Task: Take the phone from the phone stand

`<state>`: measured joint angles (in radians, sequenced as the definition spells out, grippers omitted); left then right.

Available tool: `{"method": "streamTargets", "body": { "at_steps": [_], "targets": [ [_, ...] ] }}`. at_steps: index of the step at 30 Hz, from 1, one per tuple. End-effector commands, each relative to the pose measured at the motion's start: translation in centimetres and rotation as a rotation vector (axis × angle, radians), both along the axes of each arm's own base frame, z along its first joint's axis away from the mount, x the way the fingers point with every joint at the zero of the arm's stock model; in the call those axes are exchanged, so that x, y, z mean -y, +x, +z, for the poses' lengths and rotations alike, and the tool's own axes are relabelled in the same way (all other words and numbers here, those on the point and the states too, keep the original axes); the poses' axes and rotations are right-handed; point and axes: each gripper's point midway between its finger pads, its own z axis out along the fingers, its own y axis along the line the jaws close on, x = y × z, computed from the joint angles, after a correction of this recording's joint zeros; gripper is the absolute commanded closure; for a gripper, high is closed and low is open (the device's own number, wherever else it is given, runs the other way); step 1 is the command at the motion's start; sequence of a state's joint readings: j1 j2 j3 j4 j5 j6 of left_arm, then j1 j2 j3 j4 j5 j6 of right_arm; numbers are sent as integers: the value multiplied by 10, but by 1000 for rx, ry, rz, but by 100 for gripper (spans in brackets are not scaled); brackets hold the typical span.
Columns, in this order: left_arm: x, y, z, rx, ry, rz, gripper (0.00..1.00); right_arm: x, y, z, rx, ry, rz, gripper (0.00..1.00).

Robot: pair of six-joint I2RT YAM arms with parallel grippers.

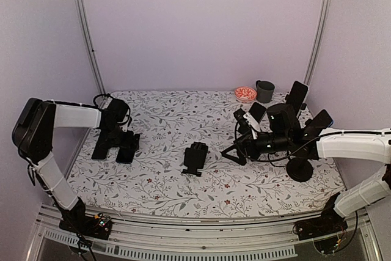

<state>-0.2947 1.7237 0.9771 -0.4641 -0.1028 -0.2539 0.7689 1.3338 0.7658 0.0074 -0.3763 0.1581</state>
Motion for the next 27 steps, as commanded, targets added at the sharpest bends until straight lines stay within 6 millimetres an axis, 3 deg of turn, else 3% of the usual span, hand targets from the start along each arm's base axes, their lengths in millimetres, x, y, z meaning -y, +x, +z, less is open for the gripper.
{"method": "streamTargets", "body": {
  "at_steps": [1,8,13,19,27],
  "targets": [
    [34,21,68,192,-56,-60,1,-1,6,29,45,49,-16,5],
    [102,10,144,408,-200,-157,1,4,8,45,83,71,-44,4],
    [161,-23,169,488,-327,-237,1,9,10,59,120,88,-73,3],
    [211,-60,162,486,-373,-285,1,16,11,74,149,103,-96,2],
    [254,-93,112,383,-375,-309,1,22,10,84,166,109,-117,0]
  ]
}}
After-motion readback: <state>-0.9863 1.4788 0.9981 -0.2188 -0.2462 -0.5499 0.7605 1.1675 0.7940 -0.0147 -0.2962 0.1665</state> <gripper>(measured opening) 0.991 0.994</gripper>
